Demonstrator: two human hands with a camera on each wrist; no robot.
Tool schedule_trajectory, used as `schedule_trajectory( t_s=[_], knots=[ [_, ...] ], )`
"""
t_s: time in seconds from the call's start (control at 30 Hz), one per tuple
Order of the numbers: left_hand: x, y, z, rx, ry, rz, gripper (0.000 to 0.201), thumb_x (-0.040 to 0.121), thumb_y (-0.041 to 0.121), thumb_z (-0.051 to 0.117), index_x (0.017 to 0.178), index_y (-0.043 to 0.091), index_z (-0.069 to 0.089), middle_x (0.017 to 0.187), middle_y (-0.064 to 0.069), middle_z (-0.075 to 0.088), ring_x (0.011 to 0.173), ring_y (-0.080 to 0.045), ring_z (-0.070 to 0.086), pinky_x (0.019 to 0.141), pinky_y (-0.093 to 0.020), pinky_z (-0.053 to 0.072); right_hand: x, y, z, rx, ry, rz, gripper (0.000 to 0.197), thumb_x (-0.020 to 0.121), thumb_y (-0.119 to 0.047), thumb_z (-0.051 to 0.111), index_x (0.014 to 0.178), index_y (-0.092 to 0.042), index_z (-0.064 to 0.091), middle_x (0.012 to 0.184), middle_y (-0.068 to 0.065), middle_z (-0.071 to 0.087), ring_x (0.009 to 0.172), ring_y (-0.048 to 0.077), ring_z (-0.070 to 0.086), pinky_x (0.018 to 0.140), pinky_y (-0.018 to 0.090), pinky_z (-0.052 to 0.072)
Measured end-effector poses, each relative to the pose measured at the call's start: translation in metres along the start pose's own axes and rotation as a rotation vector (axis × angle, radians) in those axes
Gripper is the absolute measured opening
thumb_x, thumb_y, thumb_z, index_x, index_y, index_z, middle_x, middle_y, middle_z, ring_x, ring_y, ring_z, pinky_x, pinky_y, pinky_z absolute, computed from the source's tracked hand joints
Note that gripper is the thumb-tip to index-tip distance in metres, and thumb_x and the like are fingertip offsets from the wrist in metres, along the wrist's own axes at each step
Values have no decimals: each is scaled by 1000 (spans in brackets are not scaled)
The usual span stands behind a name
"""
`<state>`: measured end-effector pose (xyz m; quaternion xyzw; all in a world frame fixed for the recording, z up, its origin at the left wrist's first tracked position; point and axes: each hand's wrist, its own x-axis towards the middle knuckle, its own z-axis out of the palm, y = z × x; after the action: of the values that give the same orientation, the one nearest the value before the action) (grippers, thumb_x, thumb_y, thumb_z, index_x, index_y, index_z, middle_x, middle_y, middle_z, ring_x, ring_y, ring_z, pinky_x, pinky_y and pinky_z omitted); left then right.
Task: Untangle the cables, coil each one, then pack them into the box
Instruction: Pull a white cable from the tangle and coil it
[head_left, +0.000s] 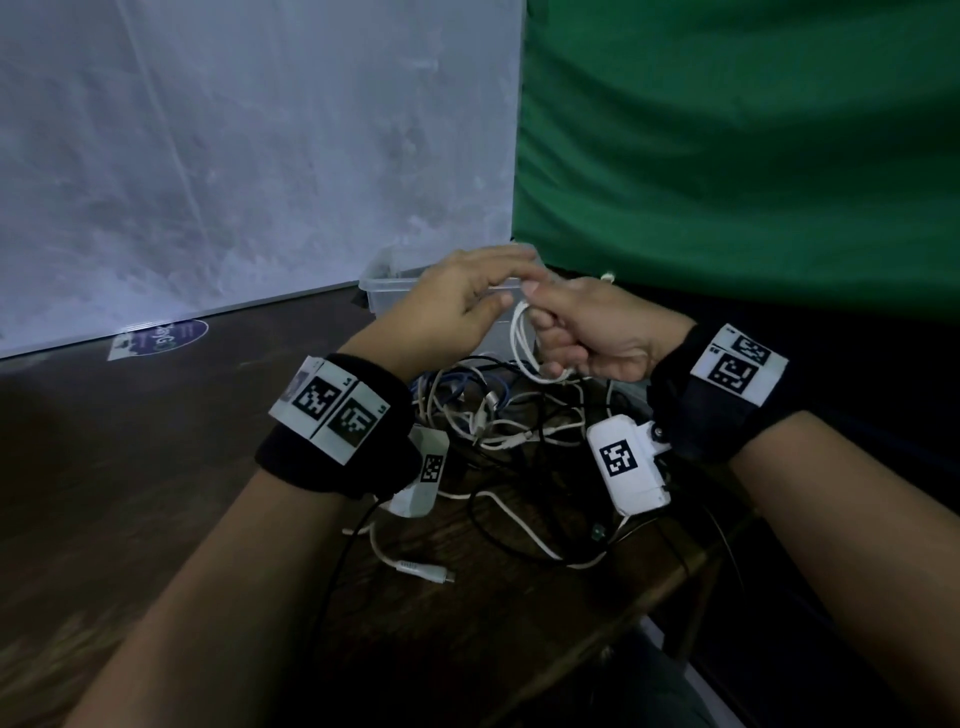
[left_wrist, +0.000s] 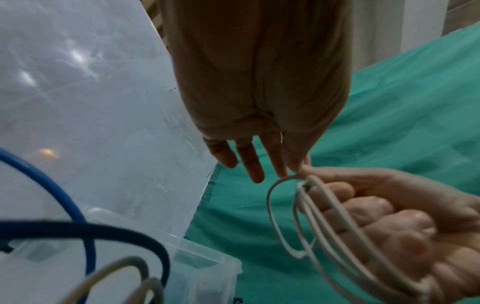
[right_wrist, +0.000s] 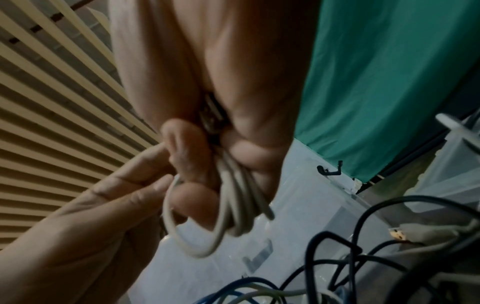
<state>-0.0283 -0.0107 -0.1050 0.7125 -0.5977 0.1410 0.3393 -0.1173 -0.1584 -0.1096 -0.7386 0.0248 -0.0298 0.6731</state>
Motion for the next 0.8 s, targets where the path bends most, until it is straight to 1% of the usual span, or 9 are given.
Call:
schedule_trajectory(
  t_s=[0.03, 0.1, 0.17, 0.23, 0.33, 0.47, 0.57, 0.63, 0.8],
  knots=[
    [-1, 0, -1, 35, -13, -20, 33, 92, 10, 51, 123, 15, 60, 131, 1, 55, 119, -4, 45, 100, -12, 30, -2, -1, 1, -7, -32, 13, 43, 101, -36, 38, 62, -16, 38, 44, -4, 26, 34, 9, 23, 45, 23, 38],
    [-3, -1, -3, 5, -36, -79, 26, 93, 11, 54, 118, 12, 61, 114, 2, 63, 104, -7, 52, 89, -11, 36, -4, -4, 3, 24, -53, 3, 44, 101, -36, 35, 62, -15, 38, 44, -3, 25, 35, 9, 22, 45, 23, 38],
    [-5, 0, -2, -90, -14, -160, 14, 93, 14, 56, 104, 10, 63, 93, -8, 66, 83, -14, 57, 73, -17, 41, -5, -9, 5, 79, -34, -41, 44, 102, -32, 32, 62, -14, 38, 44, -2, 25, 35, 10, 22, 45, 24, 40],
    [-4, 0, -2, -132, 31, -230, 10, 93, 15, 57, 91, 9, 64, 79, -10, 66, 70, -13, 55, 66, -23, 43, -5, -13, 5, 114, -10, -89, 44, 102, -32, 33, 63, -14, 38, 44, -3, 24, 35, 10, 22, 46, 24, 41],
    [-3, -4, -6, -71, 58, -300, 13, 91, 16, 60, 86, 7, 68, 71, 1, 66, 64, -6, 58, 64, -17, 44, -6, -15, 2, 140, 38, -162, 40, 100, -37, 40, 66, -15, 40, 42, -5, 27, 34, 8, 24, 47, 24, 42],
    [-4, -6, -8, -26, 21, -383, 15, 89, 13, 62, 74, 11, 64, 63, 1, 63, 48, 2, 53, 54, -11, 41, -6, -15, 2, 170, 93, -215, 39, 99, -34, 43, 67, -13, 37, 46, -4, 31, 37, 7, 28, 41, 20, 38],
    [-3, -2, -5, -346, 92, -448, 18, 94, 3, 51, 77, 9, 55, 70, -9, 64, 52, -5, 61, 57, -21, 54, -6, -15, 3, 179, 99, -228, 44, 99, -38, 41, 63, -13, 36, 45, -4, 31, 37, 7, 29, 38, 19, 35],
    [-1, 2, -6, -499, 147, -469, 19, 98, 6, 44, 81, 10, 50, 73, -12, 63, 54, -10, 63, 60, -23, 57, -5, -15, 3, 164, 134, -236, 45, 97, -41, 43, 62, -13, 40, 42, -3, 29, 34, 7, 29, 37, 19, 35],
    [0, 3, -9, -527, 182, -475, 20, 101, 12, 37, 83, 17, 44, 81, -15, 62, 64, -18, 64, 62, -21, 56, -3, -14, 4, 103, 236, -240, 40, 95, -38, 49, 67, -12, 44, 38, -3, 29, 31, 8, 30, 37, 22, 41]
  ],
)
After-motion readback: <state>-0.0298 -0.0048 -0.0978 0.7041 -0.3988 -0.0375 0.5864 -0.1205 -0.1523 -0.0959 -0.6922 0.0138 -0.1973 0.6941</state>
